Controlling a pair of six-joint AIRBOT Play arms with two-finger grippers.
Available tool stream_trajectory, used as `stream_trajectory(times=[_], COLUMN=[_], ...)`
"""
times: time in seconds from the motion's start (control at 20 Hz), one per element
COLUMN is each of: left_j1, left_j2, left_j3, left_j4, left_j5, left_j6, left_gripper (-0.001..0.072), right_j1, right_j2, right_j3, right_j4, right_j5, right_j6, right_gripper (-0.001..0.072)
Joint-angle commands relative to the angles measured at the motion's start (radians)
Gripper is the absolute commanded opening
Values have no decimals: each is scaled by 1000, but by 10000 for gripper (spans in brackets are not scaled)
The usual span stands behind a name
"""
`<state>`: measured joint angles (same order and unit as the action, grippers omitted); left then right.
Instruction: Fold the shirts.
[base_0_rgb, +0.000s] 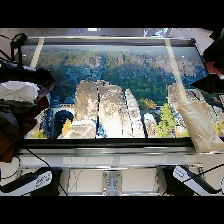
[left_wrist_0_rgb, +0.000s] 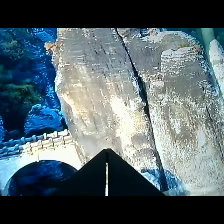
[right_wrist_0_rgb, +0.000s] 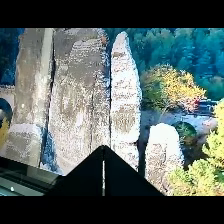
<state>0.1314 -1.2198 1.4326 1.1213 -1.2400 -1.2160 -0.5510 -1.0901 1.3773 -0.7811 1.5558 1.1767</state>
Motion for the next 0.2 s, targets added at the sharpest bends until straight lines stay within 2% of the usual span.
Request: stream_trajectory(times=[0.0,0.15], left_j1=[1,1], left_j2=[0,0], left_j3=[0,0], left_j4=[0,0], left_j5=[-7,-7], left_j6=[1,1], left_gripper=[17,16], right_j1=[34,34], right_j2=[2,2], right_j3=[2,2], right_j4=[-29,-28], right_j5=[-6,-6], right_j6=[-11,-11], right_gripper=[15,15])
